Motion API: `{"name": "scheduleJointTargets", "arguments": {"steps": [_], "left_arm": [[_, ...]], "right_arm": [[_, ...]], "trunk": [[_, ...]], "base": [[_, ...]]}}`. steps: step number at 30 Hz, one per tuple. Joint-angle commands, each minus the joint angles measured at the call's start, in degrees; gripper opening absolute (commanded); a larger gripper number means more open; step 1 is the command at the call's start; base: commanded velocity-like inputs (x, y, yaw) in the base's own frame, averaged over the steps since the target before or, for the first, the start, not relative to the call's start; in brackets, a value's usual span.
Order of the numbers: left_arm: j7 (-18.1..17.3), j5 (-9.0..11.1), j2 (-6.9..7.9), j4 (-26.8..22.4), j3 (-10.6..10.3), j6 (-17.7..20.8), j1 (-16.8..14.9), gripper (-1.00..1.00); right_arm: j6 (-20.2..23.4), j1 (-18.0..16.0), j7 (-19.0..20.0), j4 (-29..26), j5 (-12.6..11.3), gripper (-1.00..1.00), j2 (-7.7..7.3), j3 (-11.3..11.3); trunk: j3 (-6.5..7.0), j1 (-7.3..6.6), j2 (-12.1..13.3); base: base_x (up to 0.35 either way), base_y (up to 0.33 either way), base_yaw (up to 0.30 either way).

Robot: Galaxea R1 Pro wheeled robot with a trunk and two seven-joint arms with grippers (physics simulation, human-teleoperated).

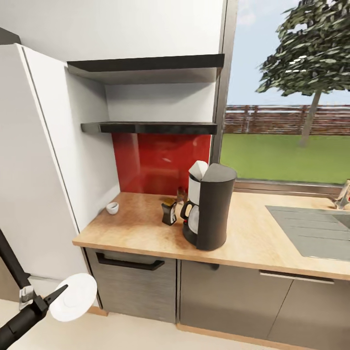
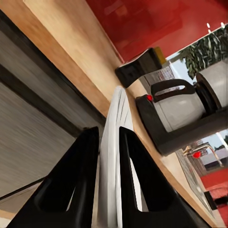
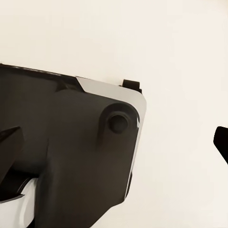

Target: Set up a coffee station on the kitchen countertop: keep the coffee maker on the countertop, move the bottle of coffee from the kitchen shelf to the counter next to the coffee maker, place a paper coffee filter on top of the coffee maker, put the saucer next to the coffee maker with the coffee cup on the saucer, and place the electric kettle next to the coffee maker.

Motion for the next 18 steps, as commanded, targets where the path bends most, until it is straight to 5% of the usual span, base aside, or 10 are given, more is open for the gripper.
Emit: {"name": "scheduleJointTargets", "arguments": {"steps": [1,11,13,15,18], "left_arm": [[-0.1,0.0,0.02,0.0,0.1,0.6,-0.1,-1.00],[6.5,-0.4,-0.91,-6.1,-0.7,9.7,-3.2,-1.00],[6.9,-0.3,-1.12,-9.0,-0.9,12.6,-3.5,-1.00],[7.1,0.1,-1.41,-18.2,-1.3,19.8,-3.6,-1.00],[7.1,0.3,-1.46,-22.2,-1.3,24.8,-4.1,-1.00]], "right_arm": [[0.3,0.0,0.2,-0.1,0.3,1.00,-0.02,0.3],[0.2,0.0,0.1,-0.2,0.3,1.00,0.08,0.4],[0.2,0.0,0.1,-0.2,0.3,1.00,0.08,0.5],[0.2,0.0,0.1,-0.2,0.3,1.00,0.08,0.5],[0.2,0.0,0.1,-0.2,0.3,1.00,0.08,0.5]], "trunk": [[-0.02,0.02,0.0],[-0.02,0.02,0.0],[-0.02,0.02,0.0],[-0.02,0.02,0.0],[-0.02,0.02,0.0]], "base": [[0.000,0.000,-0.013],[0.000,0.000,-0.001],[0.000,0.000,0.000],[0.000,0.000,0.000],[0.000,0.000,0.000]]}}
